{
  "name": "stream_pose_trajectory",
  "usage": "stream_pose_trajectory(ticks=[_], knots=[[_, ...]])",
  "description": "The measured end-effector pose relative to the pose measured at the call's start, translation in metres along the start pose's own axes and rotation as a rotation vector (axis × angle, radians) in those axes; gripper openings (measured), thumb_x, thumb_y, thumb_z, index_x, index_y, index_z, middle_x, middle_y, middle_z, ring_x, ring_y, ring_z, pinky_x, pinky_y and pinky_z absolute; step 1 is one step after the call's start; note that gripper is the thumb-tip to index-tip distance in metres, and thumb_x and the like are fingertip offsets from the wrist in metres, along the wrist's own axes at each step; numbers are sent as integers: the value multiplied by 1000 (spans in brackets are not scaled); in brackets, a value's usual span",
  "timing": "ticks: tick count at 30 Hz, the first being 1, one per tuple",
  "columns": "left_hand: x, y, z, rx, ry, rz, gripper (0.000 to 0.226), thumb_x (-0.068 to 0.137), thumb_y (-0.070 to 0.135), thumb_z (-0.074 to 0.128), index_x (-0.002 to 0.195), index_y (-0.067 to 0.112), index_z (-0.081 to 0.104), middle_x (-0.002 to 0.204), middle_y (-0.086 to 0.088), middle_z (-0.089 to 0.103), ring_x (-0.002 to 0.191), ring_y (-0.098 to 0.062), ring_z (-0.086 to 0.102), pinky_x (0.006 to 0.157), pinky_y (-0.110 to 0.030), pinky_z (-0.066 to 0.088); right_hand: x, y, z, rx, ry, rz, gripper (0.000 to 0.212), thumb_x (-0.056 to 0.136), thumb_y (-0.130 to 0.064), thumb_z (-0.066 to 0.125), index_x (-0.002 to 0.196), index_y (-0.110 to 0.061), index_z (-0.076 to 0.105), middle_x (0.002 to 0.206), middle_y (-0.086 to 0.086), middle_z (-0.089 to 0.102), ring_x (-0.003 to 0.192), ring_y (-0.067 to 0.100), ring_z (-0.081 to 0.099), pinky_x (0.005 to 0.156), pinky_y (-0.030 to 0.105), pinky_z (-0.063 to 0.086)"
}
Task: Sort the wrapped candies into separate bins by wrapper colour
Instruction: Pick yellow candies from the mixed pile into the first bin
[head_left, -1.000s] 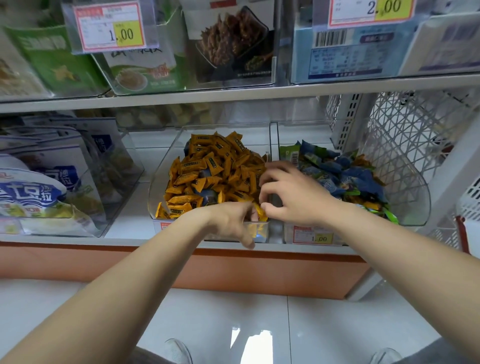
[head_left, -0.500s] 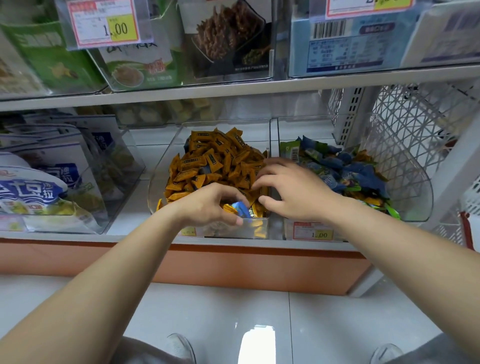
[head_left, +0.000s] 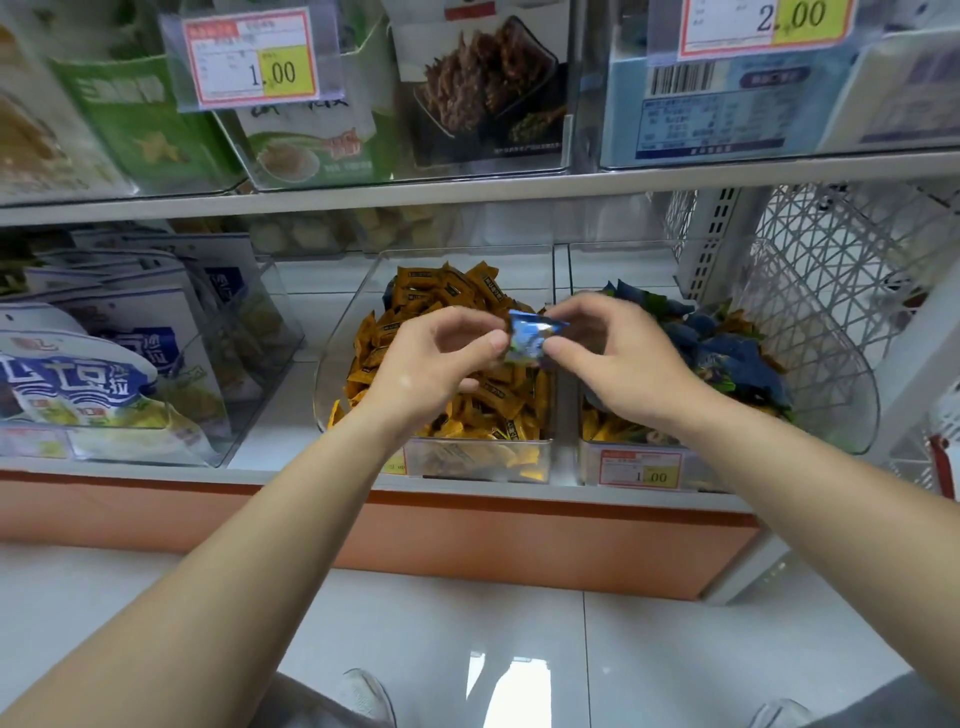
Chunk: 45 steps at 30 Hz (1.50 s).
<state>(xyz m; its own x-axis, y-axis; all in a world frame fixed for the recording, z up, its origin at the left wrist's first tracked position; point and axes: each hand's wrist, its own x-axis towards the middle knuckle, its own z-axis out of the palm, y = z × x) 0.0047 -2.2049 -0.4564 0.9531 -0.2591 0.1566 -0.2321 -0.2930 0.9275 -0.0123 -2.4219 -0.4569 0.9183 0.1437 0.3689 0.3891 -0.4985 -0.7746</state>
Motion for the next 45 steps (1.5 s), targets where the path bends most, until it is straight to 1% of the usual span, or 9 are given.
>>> stream_pose_trajectory(ticks=[6, 10, 15, 20, 26, 32, 35, 40, 45], knots=[[-15, -20, -39, 692, 166, -69, 43, 85, 42, 70, 125, 26, 62, 118, 6, 68, 109, -16, 63, 86, -29, 49, -14, 24, -45, -726, 193, -42, 24, 91, -30, 63, 114, -26, 66, 103, 2, 69, 90, 29, 65, 66, 35, 52], [-25, -35, -35, 778, 61, -196, 57, 86, 51, 66, 134, 24, 55, 129, -2, 62, 117, -24, 57, 87, -32, 47, -20, 19, -46, -1213, -34, 147, 34, 91, -38, 52, 119, -27, 66, 120, 4, 60, 107, 32, 56, 82, 37, 48], [-28, -50, -41, 872, 163, -95, 35, 86, 38, 67, 115, 20, 67, 114, -2, 69, 108, -25, 54, 84, -36, 48, -3, -26, -2, -921, -70, -86, 42, 86, -47, 46, 121, -30, 63, 119, 0, 62, 106, 25, 58, 80, 40, 54], [-17, -60, -51, 765, 139, -48, 44, 83, 32, 69, 126, 25, 62, 122, 0, 67, 112, -27, 56, 89, -39, 50, 51, -43, 78, -572, -505, -150, 49, 96, -33, 56, 143, -39, 44, 145, -6, 47, 128, 17, 49, 100, 39, 48], [-11, -70, -54, 913, -16, -20, 63, 86, 47, 60, 145, 45, 40, 147, 7, 45, 131, -29, 33, 99, -45, 47, 81, -19, 83, -800, -548, -128, 12, 89, -25, 60, 93, -35, 55, 107, -7, 61, 97, 21, 58, 81, 40, 52], [-10, -69, -53, 982, 10, -4, 55, 82, 54, 60, 133, 34, 53, 138, 6, 53, 127, -29, 37, 92, -39, 47, 76, -18, 64, -1144, -593, -30, 17, 87, -32, 57, 72, -29, 50, 77, -6, 53, 71, 20, 56, 64, 32, 51], [-9, -69, -52, 964, 25, -20, 53, 77, 55, 63, 122, 30, 57, 128, 6, 61, 122, -29, 42, 94, -39, 47, 85, -24, 72, -891, -376, -174, 5, 89, -39, 58, 86, -35, 59, 86, -8, 60, 75, 15, 57, 63, 30, 48], [-7, -71, -52, 877, -2, -80, 59, 72, 54, 64, 126, 33, 52, 122, 6, 64, 124, -28, 40, 92, -37, 40, 103, -16, 102, -697, -672, -95, 56, 92, -29, 61, 145, -34, 44, 137, -4, 48, 123, 17, 47, 99, 37, 46], [-4, -72, -51, 756, 42, -85, 53, 65, 59, 62, 115, 40, 57, 114, 11, 64, 117, -22, 48, 86, -35, 35, 112, -3, 100, -707, -623, 3, 61, 84, -42, 70, 140, -33, 48, 119, -4, 56, 103, 17, 56, 83, 33, 50]])
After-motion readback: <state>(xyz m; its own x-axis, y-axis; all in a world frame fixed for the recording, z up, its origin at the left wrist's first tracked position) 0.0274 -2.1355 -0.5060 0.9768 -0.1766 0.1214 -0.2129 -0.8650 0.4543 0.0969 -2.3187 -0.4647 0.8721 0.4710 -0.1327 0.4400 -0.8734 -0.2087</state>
